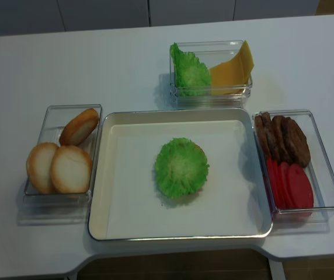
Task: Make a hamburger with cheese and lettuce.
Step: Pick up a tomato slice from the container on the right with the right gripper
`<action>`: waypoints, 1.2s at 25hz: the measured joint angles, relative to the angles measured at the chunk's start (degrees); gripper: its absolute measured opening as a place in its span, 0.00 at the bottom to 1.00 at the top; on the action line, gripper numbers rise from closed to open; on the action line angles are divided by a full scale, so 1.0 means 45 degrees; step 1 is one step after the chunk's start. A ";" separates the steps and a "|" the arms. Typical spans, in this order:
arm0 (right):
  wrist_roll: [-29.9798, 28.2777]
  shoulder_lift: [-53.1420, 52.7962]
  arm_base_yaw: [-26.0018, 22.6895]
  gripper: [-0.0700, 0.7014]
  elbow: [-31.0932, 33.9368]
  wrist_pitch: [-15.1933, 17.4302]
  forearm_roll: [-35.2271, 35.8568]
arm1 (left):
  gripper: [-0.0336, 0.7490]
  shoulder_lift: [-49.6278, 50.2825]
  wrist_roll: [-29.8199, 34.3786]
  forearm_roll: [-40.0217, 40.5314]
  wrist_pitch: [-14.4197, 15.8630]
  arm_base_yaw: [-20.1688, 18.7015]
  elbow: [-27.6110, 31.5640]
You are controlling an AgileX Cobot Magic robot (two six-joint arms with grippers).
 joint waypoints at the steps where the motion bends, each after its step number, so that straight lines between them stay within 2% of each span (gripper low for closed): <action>1: 0.0000 0.0000 0.0000 0.55 0.0000 0.0000 0.0000 | 0.57 0.0000 0.0000 0.0000 0.0000 0.0000 0.0000; 30: 0.0000 0.0000 0.0000 0.55 0.0000 -0.0022 0.0000 | 0.57 0.0000 0.0000 0.0000 0.0000 0.0000 0.0000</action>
